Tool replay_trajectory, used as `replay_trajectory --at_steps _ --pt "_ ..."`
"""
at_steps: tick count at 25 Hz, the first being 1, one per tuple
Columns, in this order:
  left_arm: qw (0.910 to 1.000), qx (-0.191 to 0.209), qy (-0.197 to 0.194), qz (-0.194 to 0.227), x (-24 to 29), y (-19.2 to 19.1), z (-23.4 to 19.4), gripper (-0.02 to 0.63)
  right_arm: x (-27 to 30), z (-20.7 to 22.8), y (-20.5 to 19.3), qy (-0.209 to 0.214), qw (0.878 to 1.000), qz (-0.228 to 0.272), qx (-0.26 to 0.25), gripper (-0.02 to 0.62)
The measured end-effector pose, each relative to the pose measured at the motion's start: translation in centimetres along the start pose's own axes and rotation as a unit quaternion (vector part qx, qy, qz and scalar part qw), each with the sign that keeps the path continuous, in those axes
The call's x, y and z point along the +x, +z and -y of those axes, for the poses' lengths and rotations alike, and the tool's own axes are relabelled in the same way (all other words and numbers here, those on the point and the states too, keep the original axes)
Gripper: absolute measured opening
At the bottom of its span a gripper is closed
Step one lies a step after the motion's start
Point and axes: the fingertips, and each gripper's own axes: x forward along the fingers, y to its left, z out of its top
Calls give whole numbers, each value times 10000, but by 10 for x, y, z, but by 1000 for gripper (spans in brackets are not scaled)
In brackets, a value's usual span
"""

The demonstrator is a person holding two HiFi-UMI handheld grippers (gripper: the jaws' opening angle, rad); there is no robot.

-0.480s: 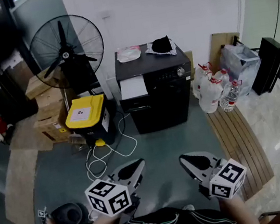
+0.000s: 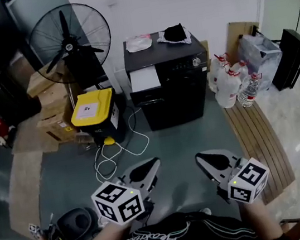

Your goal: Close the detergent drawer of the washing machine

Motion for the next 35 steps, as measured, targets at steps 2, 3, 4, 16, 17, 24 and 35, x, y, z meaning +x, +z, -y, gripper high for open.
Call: replay_trajectory --at_steps 2,3,4,16,17,24,35 --pt "10000 24 26 4 -12 -3 0 25 3 -10 -1 3 10000 16 10 26" --pt "10000 13 58 16 -18 -4 -2 25 5 -14 -1 -21 10000 11 27 26" --pt "10000 -19 80 36 -24 -4 -4 25 7 -17 -1 -64 10000 -10 50 26" --pt "9996 3 257 64 -75 -1 -11 25 27 -52 4 102 9998 82 138 26" --pt "9996 -4 267 47 -76 -2 -11 25 28 -54 4 111 9998 94 120 26" --pt "9999 62 84 31 -61 -1 -11 25 26 -44 8 -17 9997 222 110 26" --pt "9999 -76 -5 81 -18 13 -53 25 53 4 18 -257 9993 235 151 26"
